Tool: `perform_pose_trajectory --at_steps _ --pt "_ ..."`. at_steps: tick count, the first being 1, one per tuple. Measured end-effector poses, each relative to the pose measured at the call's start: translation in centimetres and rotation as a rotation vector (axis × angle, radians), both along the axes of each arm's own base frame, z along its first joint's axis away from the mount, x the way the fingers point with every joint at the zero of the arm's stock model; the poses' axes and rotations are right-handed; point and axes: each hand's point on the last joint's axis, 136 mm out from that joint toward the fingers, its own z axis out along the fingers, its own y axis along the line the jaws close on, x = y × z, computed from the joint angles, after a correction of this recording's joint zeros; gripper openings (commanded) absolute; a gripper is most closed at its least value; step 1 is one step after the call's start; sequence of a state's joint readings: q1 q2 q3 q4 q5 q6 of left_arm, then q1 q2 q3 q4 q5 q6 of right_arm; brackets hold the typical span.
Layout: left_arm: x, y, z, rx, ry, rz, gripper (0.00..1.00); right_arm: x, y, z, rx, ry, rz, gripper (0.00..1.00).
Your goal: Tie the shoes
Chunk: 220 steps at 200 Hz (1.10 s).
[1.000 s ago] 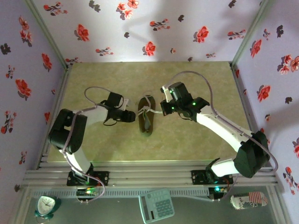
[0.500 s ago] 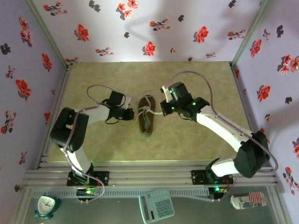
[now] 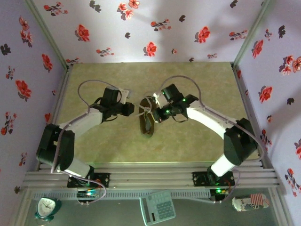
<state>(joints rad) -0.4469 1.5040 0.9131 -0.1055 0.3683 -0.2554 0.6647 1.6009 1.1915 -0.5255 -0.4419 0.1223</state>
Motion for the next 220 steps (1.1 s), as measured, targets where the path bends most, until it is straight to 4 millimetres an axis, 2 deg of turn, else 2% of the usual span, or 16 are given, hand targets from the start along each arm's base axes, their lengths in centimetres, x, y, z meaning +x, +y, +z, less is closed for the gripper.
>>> perform_pose_trajectory --at_steps 24,54,97,184,220 --pt "-0.5 -0.2 -0.1 -0.003 0.007 -0.012 0.01 -0.9 0.9 -1.8 0.014 0.078 0.053 0.00" --pt "-0.9 -0.4 0.4 -0.016 0.002 -0.026 0.01 -1.2 1.6 -3.1 0.024 0.110 0.098 0.00" --pt "-1.4 -0.6 1.6 -0.040 -0.019 -0.037 0.00 -0.1 2.8 -2.7 0.065 0.009 0.128 0.00" --pt "-2.6 -1.0 1.7 -0.066 0.001 -0.057 0.00 0.7 3.7 -3.0 0.107 -0.086 0.147 0.00" --pt "-2.9 -1.2 2.1 -0.075 -0.005 -0.069 0.00 1.4 4.6 -2.2 0.143 -0.147 0.151 0.00"
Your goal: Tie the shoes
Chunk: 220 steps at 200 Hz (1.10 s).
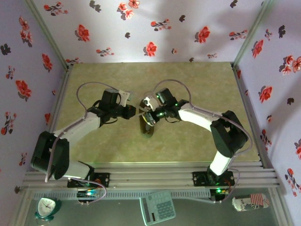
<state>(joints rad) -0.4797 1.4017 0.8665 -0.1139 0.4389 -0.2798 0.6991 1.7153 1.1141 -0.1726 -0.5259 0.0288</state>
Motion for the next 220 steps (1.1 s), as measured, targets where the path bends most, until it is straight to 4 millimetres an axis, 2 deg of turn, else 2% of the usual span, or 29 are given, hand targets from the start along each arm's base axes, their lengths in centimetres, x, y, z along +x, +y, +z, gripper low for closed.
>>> perform_pose_trajectory --at_steps 46,105,169,220 --pt "-0.4 -0.2 0.9 -0.015 -0.016 -0.006 0.00 1.0 1.2 0.6 0.039 -0.075 -0.004 0.00" --pt "-0.9 -0.4 0.7 -0.011 -0.002 -0.020 0.00 1.6 1.5 -1.2 0.040 -0.123 -0.039 0.00" --pt "-1.1 -0.6 0.6 -0.008 0.003 -0.027 0.00 3.1 1.4 -1.4 0.099 -0.222 -0.115 0.00" --pt "-1.7 -1.3 0.6 -0.008 0.004 -0.049 0.00 4.2 2.2 -0.3 0.170 -0.310 -0.141 0.00"
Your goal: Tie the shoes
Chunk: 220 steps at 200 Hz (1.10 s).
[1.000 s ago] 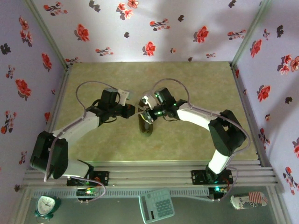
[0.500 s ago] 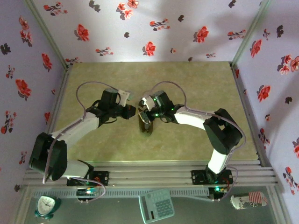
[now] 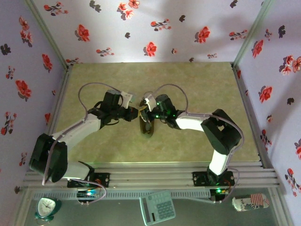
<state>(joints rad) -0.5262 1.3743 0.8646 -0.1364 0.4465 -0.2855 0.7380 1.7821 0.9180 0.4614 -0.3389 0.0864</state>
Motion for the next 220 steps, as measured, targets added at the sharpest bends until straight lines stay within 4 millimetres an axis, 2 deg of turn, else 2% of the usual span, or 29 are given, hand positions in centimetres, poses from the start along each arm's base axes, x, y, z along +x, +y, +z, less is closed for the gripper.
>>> perform_pose_trajectory --at_steps 22,57,75,95,117,168,220 --pt "-0.1 0.0 -0.1 0.002 0.003 -0.002 0.01 0.3 -0.1 -0.1 0.010 -0.032 -0.017 0.00" --pt "-0.3 -0.2 -0.1 0.002 0.009 -0.004 0.16 0.6 0.1 -0.5 0.049 -0.107 -0.013 0.00" --pt "-0.3 -0.2 -0.1 0.000 0.014 -0.002 0.19 0.5 0.0 -1.2 0.066 -0.152 -0.005 0.00" --pt "-0.3 -0.2 -0.2 0.000 0.017 -0.001 0.29 0.4 0.1 -1.5 0.102 -0.216 0.006 0.00" --pt "-0.4 -0.1 -0.2 0.001 0.025 0.003 0.30 0.6 0.4 -1.6 0.146 -0.277 0.010 0.00" --pt "-0.5 -0.2 -0.3 0.001 0.026 0.001 0.32 1.1 0.7 -0.2 0.215 -0.355 -0.002 0.00" --pt "-0.5 -0.2 -0.3 0.001 0.031 0.003 0.52 1.1 0.8 1.0 0.248 -0.388 0.002 0.00"
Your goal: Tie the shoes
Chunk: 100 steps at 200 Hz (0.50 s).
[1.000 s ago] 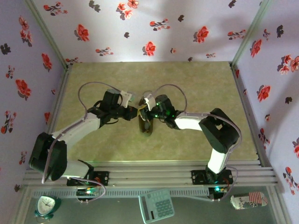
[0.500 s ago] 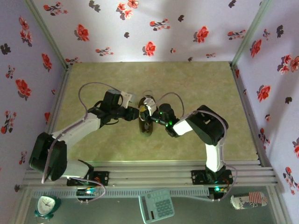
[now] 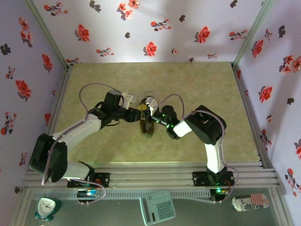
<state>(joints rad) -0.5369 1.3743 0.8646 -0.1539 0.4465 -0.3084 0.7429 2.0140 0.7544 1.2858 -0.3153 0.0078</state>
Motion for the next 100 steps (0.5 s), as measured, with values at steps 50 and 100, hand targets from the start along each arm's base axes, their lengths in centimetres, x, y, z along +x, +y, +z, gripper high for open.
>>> perform_pose_trajectory --at_steps 50,100 --pt "-0.1 0.1 0.4 -0.005 -0.010 0.000 0.63 -0.2 0.3 1.3 0.036 -0.035 0.009 0.00" --pt "-0.6 0.4 1.4 -0.024 -0.033 0.004 0.87 -0.3 0.6 1.7 0.045 -0.045 0.016 0.00"
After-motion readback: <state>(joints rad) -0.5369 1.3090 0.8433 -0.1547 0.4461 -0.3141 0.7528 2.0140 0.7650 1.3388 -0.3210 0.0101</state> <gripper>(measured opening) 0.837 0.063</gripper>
